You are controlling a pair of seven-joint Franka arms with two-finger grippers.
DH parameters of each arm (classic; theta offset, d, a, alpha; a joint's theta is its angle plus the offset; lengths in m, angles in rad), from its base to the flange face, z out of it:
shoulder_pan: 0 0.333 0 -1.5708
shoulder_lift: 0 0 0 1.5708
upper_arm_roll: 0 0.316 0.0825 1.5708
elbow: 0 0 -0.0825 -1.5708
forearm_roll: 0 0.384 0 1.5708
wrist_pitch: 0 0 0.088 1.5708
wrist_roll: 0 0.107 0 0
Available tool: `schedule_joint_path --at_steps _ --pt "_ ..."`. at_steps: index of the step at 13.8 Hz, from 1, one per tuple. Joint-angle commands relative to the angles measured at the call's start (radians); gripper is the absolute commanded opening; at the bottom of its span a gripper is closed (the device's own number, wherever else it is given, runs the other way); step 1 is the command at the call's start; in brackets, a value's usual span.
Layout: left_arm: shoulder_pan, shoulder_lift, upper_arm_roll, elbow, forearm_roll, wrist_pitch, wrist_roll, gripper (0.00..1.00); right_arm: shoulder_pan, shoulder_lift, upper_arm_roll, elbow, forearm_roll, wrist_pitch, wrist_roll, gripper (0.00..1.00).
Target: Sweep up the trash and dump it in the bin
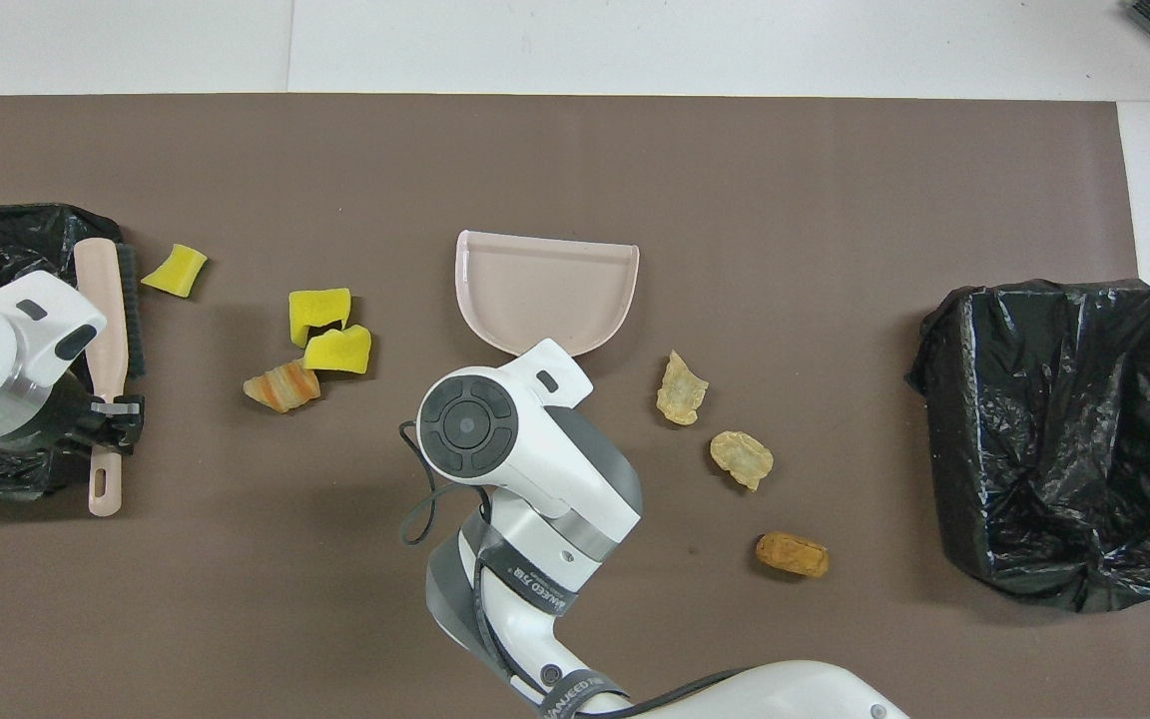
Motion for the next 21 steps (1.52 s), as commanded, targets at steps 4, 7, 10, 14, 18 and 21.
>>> schedule_joint_path --at_steps 4,7,10,14,18,21 --pt "0.011 0.198 -0.015 0.174 0.130 0.000 0.061 0.00 -0.025 -0.021 0.008 -0.012 -0.047 0.005 0.002 0.76" --pt "0.009 0.236 -0.015 0.175 0.195 0.025 0.063 0.00 -0.022 -0.023 0.008 -0.010 -0.047 0.003 0.004 0.62" --pt "0.018 0.250 -0.015 0.162 0.196 0.072 0.063 0.00 -0.023 -0.021 0.010 -0.007 -0.048 0.011 0.002 0.55" --pt "0.023 0.256 -0.015 0.076 0.195 0.176 0.058 0.00 -0.037 -0.032 0.008 0.005 -0.042 0.002 -0.019 0.00" --pt "-0.006 0.224 -0.020 0.015 0.182 0.158 0.049 0.00 -0.068 -0.084 0.008 0.005 -0.028 -0.047 -0.077 0.00" --pt "-0.070 0.218 -0.024 0.011 0.077 0.143 0.023 0.00 -0.112 -0.136 0.010 0.002 0.007 -0.107 -0.334 0.00"
